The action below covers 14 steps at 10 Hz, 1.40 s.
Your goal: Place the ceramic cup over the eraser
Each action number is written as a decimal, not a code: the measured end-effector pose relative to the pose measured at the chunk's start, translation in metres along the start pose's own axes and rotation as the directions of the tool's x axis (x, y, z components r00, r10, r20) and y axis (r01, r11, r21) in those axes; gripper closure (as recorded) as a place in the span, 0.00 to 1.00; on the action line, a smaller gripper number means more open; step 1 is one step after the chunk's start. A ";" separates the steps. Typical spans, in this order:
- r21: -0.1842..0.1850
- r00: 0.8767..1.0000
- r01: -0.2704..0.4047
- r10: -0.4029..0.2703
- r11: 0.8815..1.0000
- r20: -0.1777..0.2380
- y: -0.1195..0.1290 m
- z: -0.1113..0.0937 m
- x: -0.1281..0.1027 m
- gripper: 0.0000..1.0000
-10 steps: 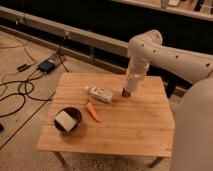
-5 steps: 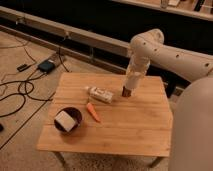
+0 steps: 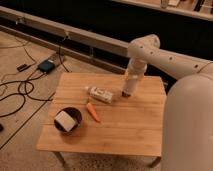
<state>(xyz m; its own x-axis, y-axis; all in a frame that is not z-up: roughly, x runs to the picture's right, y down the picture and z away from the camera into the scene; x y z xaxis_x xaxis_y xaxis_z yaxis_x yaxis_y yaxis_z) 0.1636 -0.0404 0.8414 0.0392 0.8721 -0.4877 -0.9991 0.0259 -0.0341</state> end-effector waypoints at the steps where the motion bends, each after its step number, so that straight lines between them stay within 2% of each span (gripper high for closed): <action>1: -0.004 1.000 0.014 -0.014 1.000 -0.019 0.005 0.011 -0.001 1.00; 5: -0.008 0.998 0.044 -0.045 0.999 -0.050 0.011 0.037 -0.007 1.00; 10: -0.005 0.994 0.052 -0.053 0.999 -0.101 0.010 0.073 -0.003 1.00; 12: 0.002 0.994 0.044 -0.044 0.999 -0.102 0.006 0.076 -0.004 0.85; 14: 0.010 0.995 0.036 -0.035 0.999 -0.098 0.004 0.077 -0.006 0.62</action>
<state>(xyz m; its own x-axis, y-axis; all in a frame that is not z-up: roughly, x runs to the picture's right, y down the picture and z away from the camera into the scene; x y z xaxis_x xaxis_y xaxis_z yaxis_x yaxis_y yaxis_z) 0.1578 -0.0078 0.9108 0.0752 0.8188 -0.5691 -0.9972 0.0619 -0.0428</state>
